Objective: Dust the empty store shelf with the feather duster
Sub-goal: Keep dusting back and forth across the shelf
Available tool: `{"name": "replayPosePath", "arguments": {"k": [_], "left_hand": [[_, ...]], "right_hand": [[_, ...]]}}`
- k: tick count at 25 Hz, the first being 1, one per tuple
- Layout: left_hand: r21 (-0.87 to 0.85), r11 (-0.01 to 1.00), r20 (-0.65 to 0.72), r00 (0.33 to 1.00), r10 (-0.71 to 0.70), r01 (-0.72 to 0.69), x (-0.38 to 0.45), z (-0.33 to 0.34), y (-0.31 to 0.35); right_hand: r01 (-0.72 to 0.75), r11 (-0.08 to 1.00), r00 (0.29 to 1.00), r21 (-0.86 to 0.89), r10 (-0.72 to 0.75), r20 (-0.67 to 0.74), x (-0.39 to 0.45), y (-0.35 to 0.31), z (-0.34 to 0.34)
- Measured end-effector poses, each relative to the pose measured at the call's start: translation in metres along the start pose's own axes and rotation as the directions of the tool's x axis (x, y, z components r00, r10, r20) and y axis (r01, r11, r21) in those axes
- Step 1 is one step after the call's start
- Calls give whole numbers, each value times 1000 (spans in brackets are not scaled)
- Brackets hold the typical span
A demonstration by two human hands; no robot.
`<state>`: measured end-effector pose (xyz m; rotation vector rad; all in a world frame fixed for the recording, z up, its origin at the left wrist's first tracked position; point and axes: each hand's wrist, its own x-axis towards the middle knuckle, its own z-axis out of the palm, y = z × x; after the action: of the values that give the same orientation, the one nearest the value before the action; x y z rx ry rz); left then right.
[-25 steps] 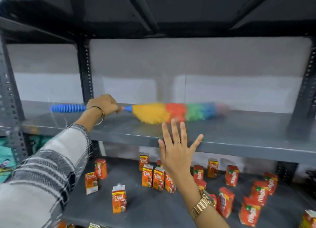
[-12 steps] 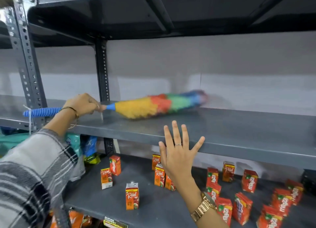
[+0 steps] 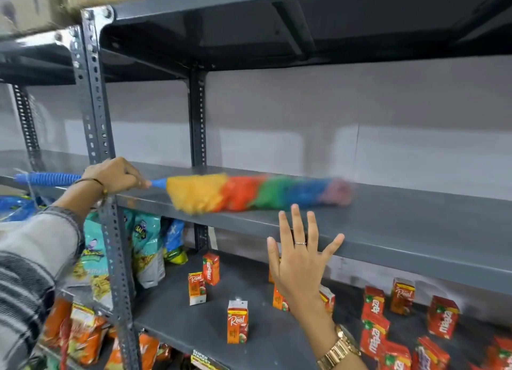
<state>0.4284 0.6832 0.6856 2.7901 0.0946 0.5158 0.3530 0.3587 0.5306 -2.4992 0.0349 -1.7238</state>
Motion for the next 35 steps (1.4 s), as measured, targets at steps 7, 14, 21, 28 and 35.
{"name": "replayPosePath", "arguments": {"k": [7,14,21,28,35], "left_hand": [[-68,996,-198,977,-78,65,-8,-6,0],[138,981,-254,962,-101,139,-20,-18,-8],[101,975,-71,979,-193,199,-40,-33,-74],[131,964,-131,968,-215,232,-51,-42,-75],[203,944,-319,929,-187,260,-60,-51,-75]], "right_hand": [[20,999,997,43,-23,72,-2,-36,11],[41,987,988,155,-63,139,-1,-70,23],[68,976,988,205,-95,125,-6,-86,30],[59,967,979,247,-105,177,-3,-100,32],[66,963,974,262,-119,193,-4,-106,32]]}}
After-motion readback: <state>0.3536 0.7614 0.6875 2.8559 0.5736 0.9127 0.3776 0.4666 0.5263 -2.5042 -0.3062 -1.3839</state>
